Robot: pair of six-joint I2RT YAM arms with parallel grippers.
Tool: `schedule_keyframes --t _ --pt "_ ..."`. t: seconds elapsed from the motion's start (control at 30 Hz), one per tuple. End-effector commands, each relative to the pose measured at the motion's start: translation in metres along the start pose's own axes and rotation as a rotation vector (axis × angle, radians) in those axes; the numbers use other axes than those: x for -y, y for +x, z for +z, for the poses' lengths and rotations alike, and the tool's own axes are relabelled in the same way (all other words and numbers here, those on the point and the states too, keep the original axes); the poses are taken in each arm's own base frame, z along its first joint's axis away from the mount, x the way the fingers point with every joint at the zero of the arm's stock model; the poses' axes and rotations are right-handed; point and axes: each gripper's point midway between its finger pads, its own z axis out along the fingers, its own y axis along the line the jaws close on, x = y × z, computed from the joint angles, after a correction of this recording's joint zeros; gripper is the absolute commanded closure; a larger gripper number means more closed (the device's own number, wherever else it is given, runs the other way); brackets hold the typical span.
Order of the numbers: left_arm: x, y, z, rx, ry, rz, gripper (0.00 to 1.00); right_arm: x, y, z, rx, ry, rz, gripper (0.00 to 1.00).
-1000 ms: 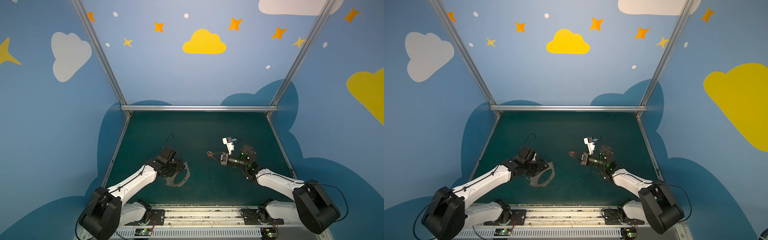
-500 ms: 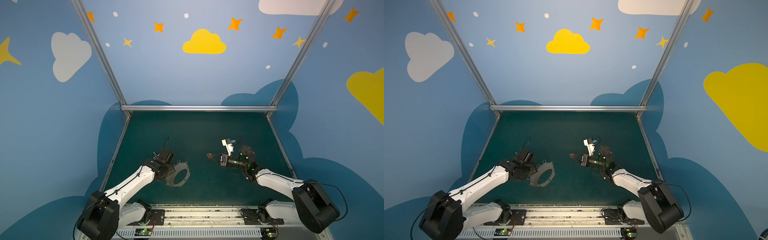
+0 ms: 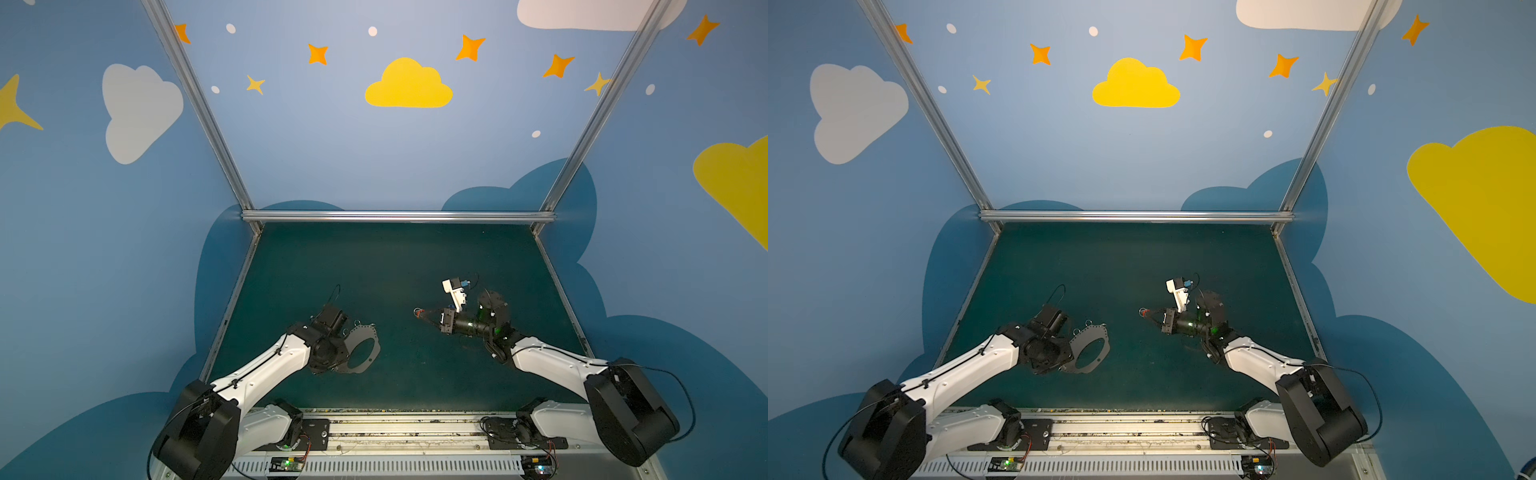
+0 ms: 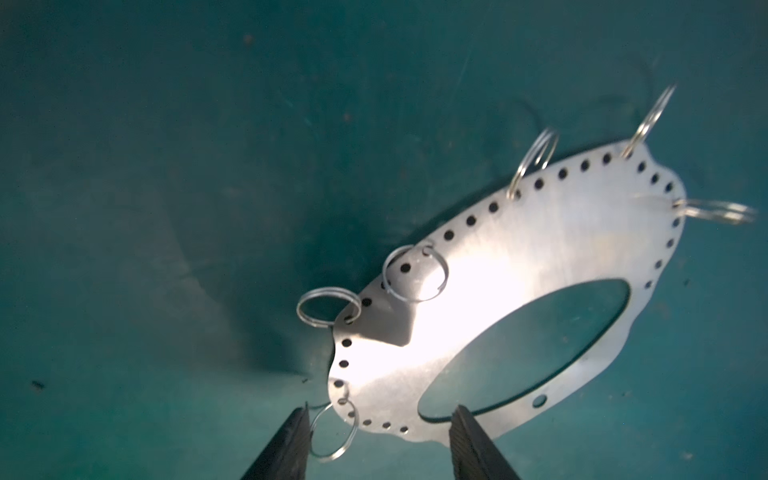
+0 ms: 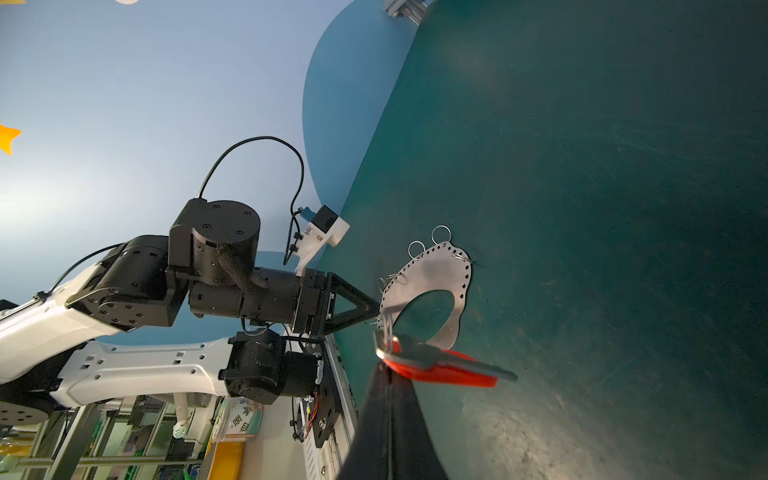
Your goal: Put the keys on the keyring
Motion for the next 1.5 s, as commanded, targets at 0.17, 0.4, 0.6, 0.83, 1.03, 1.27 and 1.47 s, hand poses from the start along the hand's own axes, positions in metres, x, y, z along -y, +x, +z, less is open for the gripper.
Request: schedule_keyframes --t 0.17,0.4,0.6,0.83,1.03,1.27,1.47 --pt "-0.007 0.010 0.007 -0.048 -0.035 0.014 0.57 -0.006 -0.006 0.003 0.008 -0.018 -0.016 1.00" --pt "-0.015 0.010 0.012 -0.050 -0.085 0.033 0.62 -0.007 -0.006 0.000 0.016 -0.017 -0.019 1.00" --pt "-0.019 0.012 0.015 -0.059 -0.100 0.039 0.75 -0.010 -0.008 0.000 0.020 -0.025 -0.019 1.00" --pt "-0.023 0.008 0.014 -0.041 -0.133 0.048 0.86 -0.014 -0.008 0.000 0.020 -0.040 -0.024 1.00" --pt "-0.014 0.008 0.016 -0.044 -0.085 0.047 0.96 -0.017 -0.009 -0.003 0.030 -0.042 -0.031 1.00" --pt "0.038 0.000 0.015 -0.043 0.154 0.027 0.96 -0.026 -0.011 -0.004 0.031 -0.082 -0.048 1.00" --pt "0.087 -0.014 0.015 -0.045 0.321 0.017 0.96 -0.049 -0.019 -0.007 0.061 -0.176 -0.124 1.00"
